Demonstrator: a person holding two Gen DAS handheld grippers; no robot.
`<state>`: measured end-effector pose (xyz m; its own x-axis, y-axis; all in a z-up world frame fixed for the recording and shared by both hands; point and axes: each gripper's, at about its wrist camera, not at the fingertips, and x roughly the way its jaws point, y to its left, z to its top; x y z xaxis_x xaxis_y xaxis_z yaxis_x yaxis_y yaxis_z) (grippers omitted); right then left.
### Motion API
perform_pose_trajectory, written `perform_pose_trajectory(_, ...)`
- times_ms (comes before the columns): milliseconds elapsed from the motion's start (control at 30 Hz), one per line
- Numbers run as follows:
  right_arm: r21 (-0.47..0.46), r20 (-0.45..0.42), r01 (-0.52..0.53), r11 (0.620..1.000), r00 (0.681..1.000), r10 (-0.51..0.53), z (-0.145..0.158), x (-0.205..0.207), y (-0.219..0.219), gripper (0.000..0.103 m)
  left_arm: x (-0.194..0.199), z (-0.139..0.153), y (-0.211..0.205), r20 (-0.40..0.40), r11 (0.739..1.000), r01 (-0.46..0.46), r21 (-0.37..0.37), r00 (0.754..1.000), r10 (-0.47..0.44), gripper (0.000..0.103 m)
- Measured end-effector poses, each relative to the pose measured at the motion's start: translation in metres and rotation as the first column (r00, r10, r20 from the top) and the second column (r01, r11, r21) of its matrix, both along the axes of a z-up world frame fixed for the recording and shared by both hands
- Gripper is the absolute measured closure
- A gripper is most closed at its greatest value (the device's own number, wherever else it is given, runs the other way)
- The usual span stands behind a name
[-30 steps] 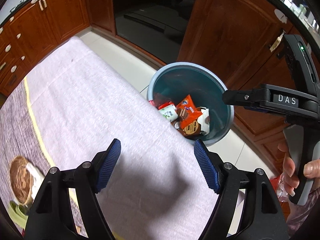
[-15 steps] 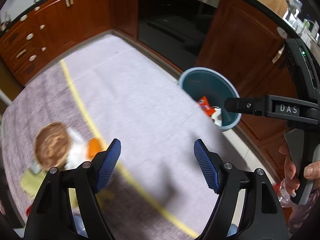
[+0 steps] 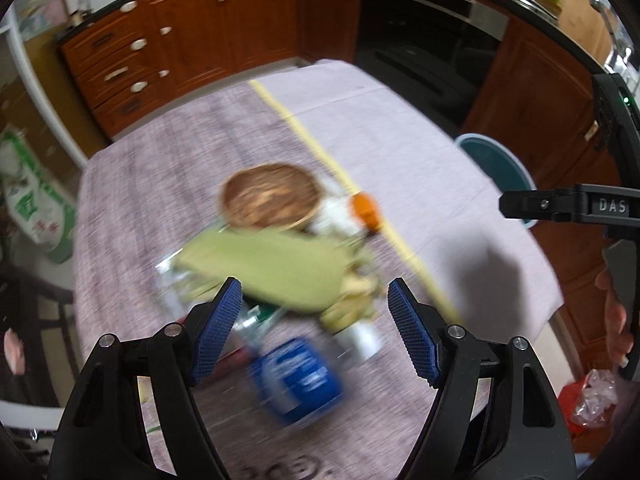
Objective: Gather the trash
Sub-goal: 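Move both tools back over the table toward the bottle and husks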
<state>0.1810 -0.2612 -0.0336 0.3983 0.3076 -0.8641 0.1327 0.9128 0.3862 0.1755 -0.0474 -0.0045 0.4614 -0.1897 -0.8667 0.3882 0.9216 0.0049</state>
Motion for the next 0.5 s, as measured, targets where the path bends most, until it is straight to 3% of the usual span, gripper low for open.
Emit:
perform_pose_trajectory(200,-0.023,-0.031,-0.094,0.995,0.995,0.093,-0.006,-0.008,0.052,0.015,-0.018,-0.011,0.062,0.005,0.996,-0.080,0.036,0.997,0.080,0.026)
perform_pose_trajectory(367,-0.061,-0.053,-0.187,0.980,0.981,0.184,-0.007,-0.022,0.101,0.015,-0.027,-0.015,0.120,0.018,0.986,-0.168,0.013,0.986,0.167,0.026)
perform_pose_trajectory(500,-0.081,-0.072,-0.236,0.968,0.971,0.230,-0.009,-0.031,0.131,0.015,-0.028,-0.033,0.158,0.030,0.977,-0.213,0.032,0.977,0.212,0.026)
